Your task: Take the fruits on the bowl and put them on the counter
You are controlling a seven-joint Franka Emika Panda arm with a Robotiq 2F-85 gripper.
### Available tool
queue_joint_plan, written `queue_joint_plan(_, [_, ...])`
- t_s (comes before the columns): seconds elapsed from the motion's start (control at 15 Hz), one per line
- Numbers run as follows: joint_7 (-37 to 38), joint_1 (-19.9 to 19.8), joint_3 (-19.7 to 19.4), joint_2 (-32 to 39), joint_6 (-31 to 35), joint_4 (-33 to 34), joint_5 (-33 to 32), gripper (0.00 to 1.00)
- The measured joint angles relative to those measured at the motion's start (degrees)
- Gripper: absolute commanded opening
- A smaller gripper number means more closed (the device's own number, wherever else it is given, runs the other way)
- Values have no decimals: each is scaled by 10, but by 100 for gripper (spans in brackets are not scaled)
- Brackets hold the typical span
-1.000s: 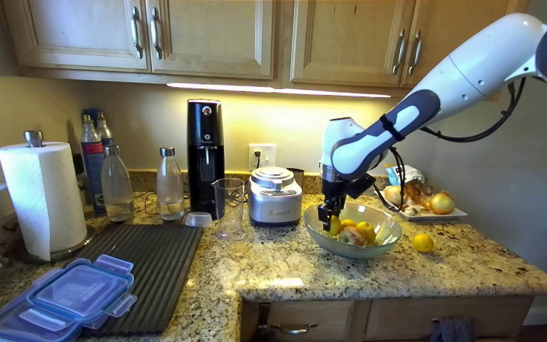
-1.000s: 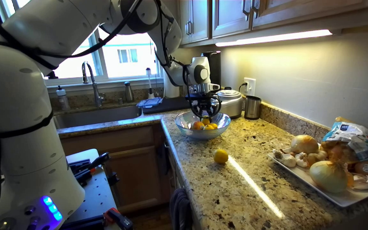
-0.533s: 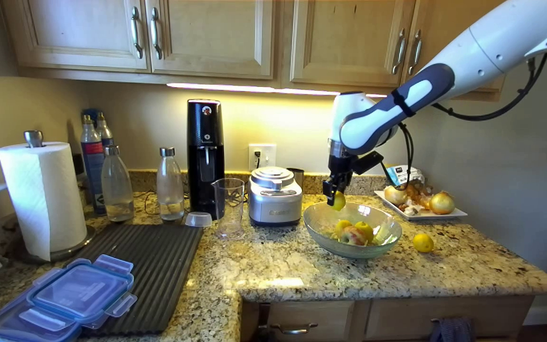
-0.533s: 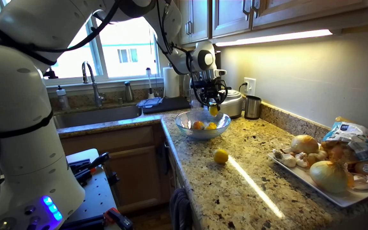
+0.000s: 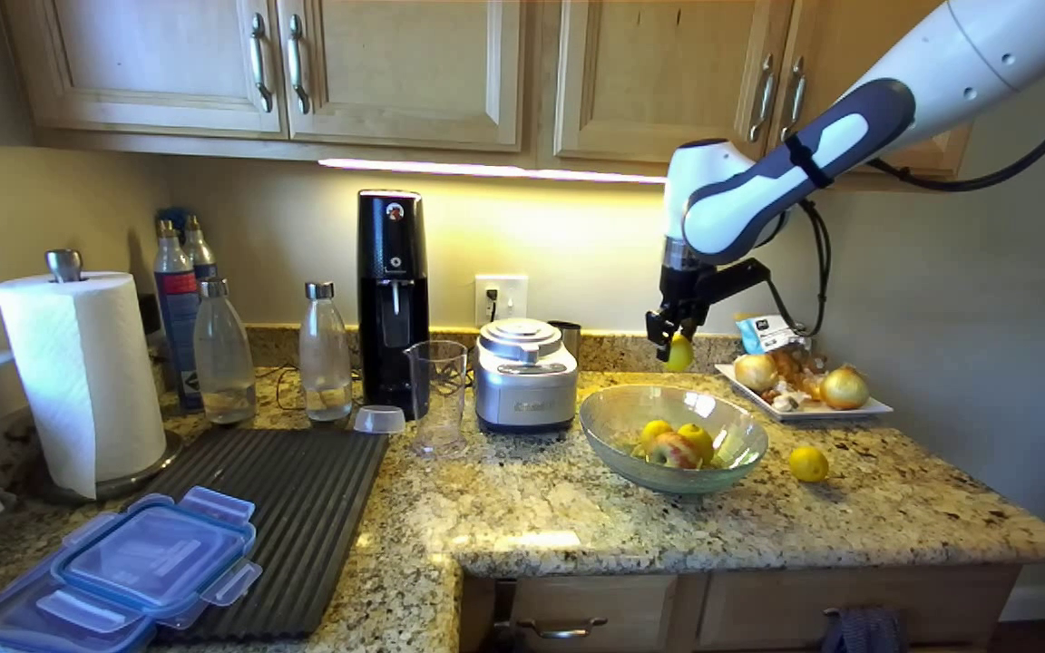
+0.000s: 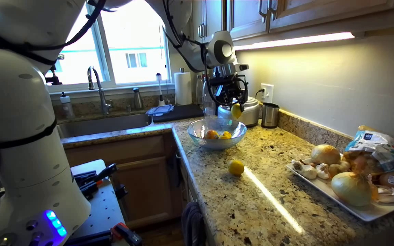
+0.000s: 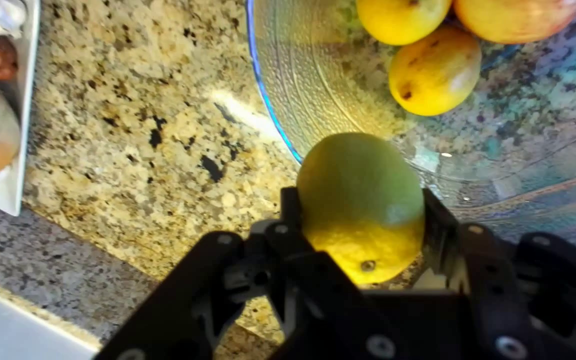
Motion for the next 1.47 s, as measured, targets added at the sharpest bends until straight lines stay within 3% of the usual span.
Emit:
queue_joint_plan(0.47, [109, -2, -53, -58, -1, -104, -47, 39])
queue_joint_plan(0.93, [219, -10, -100, -68, 0, -187, -75, 44])
queue_joint_plan(1.33, [286, -32, -117, -68, 20, -244, -67, 40])
queue_joint_plan(1.47, [288, -48, -117, -68, 41, -263, -45, 32])
